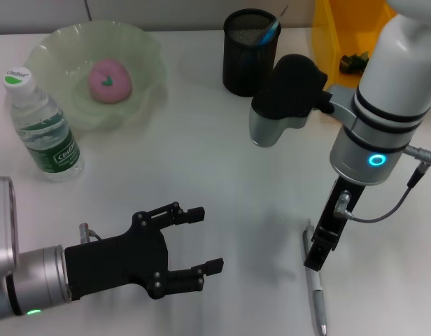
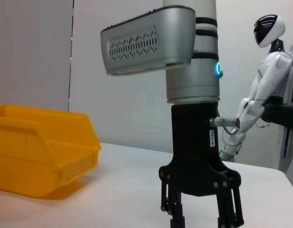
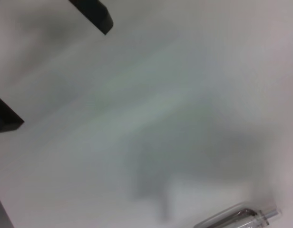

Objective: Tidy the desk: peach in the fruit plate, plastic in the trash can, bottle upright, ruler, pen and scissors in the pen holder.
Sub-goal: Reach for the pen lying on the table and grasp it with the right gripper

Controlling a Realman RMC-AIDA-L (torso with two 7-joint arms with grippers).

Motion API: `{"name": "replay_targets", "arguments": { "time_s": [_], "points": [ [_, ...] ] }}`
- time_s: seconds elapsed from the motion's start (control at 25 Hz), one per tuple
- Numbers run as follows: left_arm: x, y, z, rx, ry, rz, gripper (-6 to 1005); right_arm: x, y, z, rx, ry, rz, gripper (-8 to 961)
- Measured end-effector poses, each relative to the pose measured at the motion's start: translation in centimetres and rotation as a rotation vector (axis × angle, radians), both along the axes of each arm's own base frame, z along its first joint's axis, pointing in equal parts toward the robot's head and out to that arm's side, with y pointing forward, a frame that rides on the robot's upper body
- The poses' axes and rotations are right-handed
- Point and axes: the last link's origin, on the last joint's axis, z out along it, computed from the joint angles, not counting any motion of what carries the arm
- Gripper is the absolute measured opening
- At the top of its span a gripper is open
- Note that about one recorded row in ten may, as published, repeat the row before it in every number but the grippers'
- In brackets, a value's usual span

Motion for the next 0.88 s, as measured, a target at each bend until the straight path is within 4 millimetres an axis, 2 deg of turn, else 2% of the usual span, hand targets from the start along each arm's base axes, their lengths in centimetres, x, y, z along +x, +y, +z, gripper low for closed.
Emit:
{"name": "replay_targets", "arguments": {
  "time_s": [0.88],
  "points": [
    [0.2,-0.1,-0.1,-0.011,-0.007,-0.011,811,0.7,-1.0,-1.3,-0.015,-0.034,0.021,722]
  ]
}}
